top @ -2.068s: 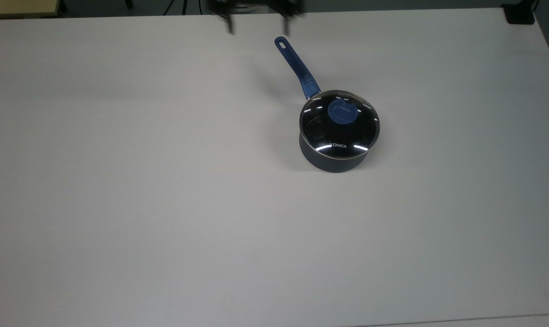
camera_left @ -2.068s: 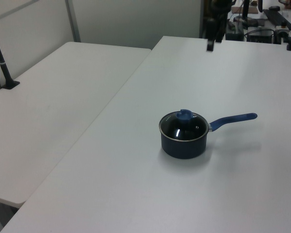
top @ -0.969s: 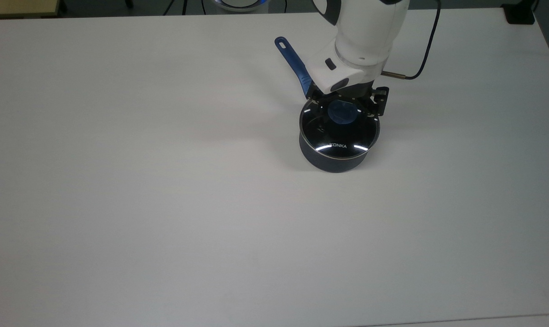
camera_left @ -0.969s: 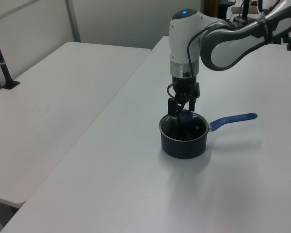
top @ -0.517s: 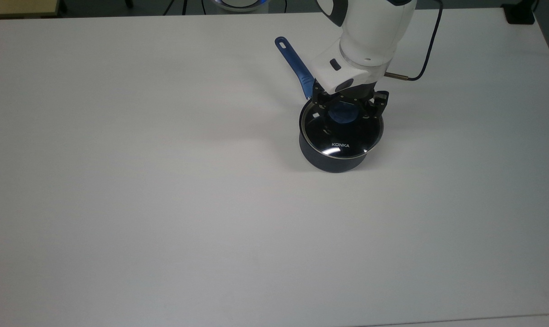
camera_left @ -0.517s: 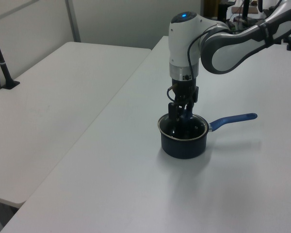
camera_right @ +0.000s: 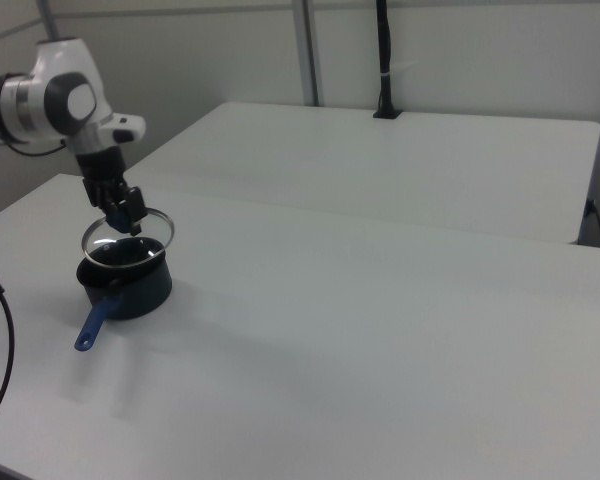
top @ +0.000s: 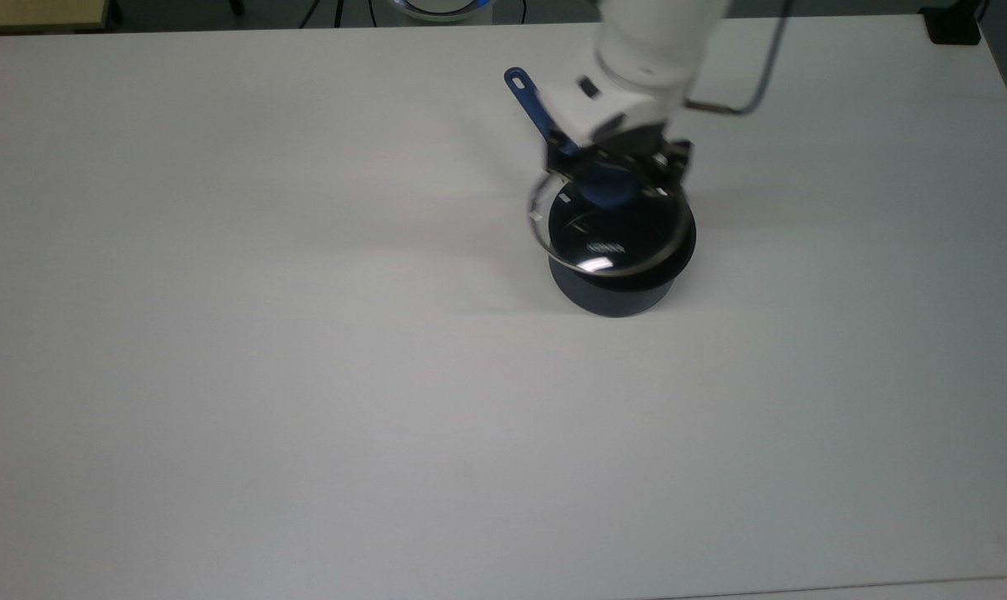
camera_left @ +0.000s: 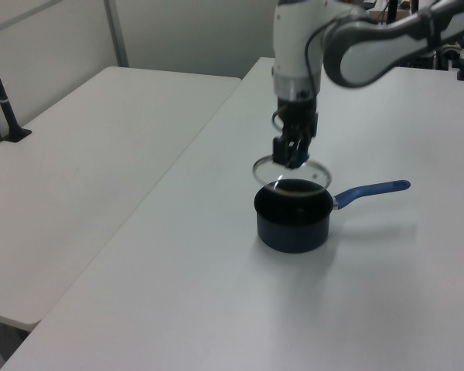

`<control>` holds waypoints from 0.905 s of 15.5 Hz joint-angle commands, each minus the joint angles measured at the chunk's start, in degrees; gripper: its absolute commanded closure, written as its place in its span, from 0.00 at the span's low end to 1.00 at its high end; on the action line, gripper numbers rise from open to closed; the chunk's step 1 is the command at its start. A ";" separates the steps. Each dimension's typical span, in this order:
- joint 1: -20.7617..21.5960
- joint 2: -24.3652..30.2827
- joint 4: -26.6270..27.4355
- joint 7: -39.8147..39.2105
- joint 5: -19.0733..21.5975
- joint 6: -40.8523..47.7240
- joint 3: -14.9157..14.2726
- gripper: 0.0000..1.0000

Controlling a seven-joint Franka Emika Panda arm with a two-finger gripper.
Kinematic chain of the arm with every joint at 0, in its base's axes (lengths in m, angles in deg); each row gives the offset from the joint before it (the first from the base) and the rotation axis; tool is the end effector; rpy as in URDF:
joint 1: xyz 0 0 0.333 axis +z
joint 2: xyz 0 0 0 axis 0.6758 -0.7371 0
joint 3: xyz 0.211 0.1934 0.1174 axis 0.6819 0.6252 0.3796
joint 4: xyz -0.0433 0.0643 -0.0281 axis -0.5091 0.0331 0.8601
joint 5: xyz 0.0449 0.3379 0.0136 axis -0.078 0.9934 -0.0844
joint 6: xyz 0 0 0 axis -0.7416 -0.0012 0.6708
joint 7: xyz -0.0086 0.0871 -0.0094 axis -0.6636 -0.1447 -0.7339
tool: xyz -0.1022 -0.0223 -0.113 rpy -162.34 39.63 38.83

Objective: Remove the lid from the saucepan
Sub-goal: 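Lift the glass lid up off the saucepan and carry it aside, then lower the glass lid onto the table beside the saucepan and release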

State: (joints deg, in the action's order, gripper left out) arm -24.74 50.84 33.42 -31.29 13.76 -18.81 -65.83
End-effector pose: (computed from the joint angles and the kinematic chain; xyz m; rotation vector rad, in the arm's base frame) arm 0.5614 0.1973 0.4273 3.0854 -0.2230 0.0119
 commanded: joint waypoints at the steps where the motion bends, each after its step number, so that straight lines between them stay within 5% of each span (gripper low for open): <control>1: -6.95 6.83 4.95 -18.88 -0.44 6.36 0.09 0.48; 6: -17.85 9.21 11.89 -32.72 -4.83 4.00 0.09 0.48; 11: -23.31 8.77 23.49 -33.43 -9.23 -12.76 0.09 0.48; 14: -24.37 6.49 25.61 -32.91 -9.32 -18.23 0.09 0.48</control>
State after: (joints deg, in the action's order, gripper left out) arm -48.31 57.06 55.33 -64.18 5.37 -31.80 -66.16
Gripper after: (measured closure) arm 0.471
